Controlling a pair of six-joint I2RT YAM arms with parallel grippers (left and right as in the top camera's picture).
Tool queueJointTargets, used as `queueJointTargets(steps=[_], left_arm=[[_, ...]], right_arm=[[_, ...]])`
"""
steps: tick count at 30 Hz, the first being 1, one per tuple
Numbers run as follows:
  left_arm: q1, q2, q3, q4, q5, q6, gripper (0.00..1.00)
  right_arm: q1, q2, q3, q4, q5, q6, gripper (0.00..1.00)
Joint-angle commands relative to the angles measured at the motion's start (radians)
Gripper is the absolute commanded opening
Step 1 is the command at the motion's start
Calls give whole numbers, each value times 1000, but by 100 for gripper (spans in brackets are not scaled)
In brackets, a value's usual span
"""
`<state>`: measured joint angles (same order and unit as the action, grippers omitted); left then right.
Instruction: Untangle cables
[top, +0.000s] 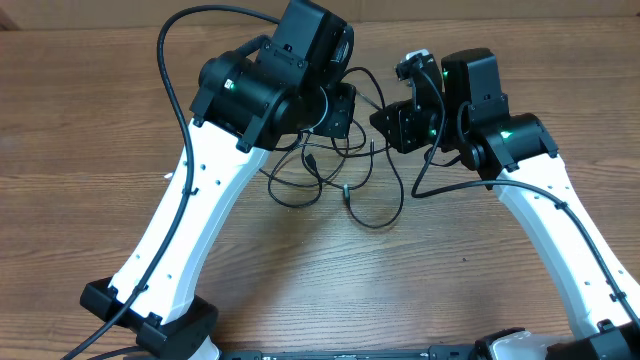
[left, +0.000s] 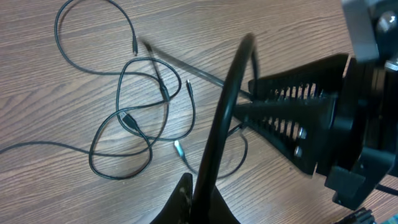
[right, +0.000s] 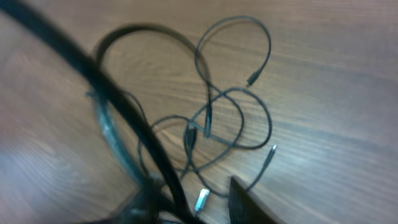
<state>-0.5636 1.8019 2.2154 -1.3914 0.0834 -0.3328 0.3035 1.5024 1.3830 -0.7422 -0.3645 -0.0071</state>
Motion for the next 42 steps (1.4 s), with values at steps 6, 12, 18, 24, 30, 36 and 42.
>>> queueJointTargets(steps=[6, 12, 18, 24, 30, 36, 42], left_arm=[[-6, -23, 25, 3, -90, 22, 4], [-6, -23, 24, 14, -277, -20, 4], [-5, -23, 24, 37, -364, -61, 4], [-6, -23, 24, 32, -315, -71, 4], [-6, -23, 24, 31, -200, -17, 4], [-6, -23, 24, 22, -136, 6, 4], [-6, -23, 24, 7, -129, 5, 4]], right_arm=[[4, -20, 24, -31, 5, -2, 13], [4, -20, 24, -102, 5, -2, 13], [4, -21, 24, -158, 7, -3, 4], [4, -21, 24, -133, -32, -2, 33], [4, -21, 24, -22, -82, -10, 46], [4, -21, 24, 69, -82, -108, 47], [4, -21, 24, 65, -82, -126, 42]])
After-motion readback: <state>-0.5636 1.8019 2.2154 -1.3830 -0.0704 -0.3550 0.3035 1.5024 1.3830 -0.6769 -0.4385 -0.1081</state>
